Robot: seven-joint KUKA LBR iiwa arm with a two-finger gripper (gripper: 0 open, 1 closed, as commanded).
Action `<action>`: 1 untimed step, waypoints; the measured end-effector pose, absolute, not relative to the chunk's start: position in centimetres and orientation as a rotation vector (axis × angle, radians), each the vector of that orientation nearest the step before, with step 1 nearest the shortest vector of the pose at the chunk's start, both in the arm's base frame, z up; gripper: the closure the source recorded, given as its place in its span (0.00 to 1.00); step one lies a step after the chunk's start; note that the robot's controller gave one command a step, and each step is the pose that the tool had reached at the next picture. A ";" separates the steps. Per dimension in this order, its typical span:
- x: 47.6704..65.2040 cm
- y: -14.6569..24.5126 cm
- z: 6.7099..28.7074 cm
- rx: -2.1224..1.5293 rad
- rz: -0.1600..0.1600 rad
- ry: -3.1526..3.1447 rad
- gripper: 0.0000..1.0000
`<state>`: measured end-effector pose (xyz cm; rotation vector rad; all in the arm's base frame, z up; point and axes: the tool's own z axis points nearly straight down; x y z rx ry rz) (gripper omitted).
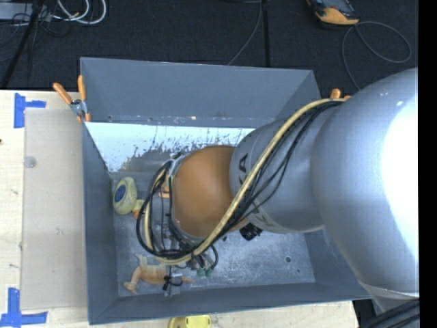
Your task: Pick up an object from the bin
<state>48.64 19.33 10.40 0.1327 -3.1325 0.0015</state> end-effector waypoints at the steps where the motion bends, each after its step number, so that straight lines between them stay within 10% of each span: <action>1: 47.4 19.7 12.1 0.208 0.004 -3.125 0.00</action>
Offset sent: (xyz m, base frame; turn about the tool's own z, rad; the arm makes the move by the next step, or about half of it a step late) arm -0.0115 0.0069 0.0087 0.0305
